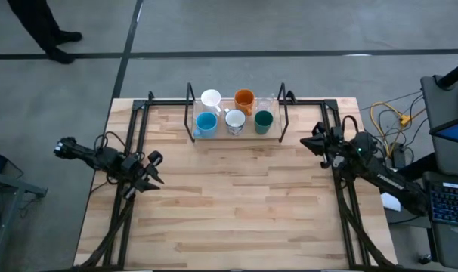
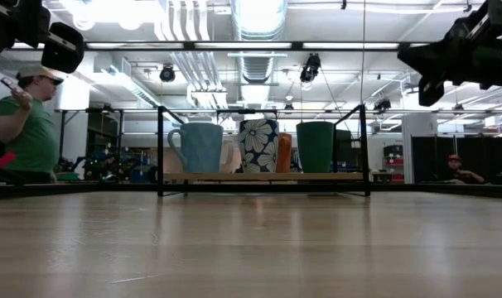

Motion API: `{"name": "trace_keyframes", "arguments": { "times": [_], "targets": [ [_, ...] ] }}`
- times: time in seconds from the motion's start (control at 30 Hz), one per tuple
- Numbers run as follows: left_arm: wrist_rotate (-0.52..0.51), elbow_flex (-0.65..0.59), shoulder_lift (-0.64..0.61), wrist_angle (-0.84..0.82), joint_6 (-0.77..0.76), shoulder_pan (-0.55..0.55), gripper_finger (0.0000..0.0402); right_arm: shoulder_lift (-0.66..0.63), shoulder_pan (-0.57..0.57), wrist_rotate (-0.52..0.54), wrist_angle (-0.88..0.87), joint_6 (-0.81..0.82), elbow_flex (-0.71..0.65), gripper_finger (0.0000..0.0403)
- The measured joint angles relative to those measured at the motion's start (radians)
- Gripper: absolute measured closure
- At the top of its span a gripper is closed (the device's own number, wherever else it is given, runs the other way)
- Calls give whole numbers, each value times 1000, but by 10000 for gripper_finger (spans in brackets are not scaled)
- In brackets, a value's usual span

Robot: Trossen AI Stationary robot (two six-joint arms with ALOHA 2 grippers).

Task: Stack small to large cups/mugs on shelf
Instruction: Return to Home Position

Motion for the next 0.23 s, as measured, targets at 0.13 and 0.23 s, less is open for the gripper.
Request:
{"name": "trace_keyframes", "arguments": {
  "times": [0.13,0.23],
  "targets": [
    [0,0,0,0,6,0,322,3,-10,1,-32,-45,0,394],
    [0,0,1,-1,-1,0,322,5,-10,1,-49,-39,0,394]
  ]
}}
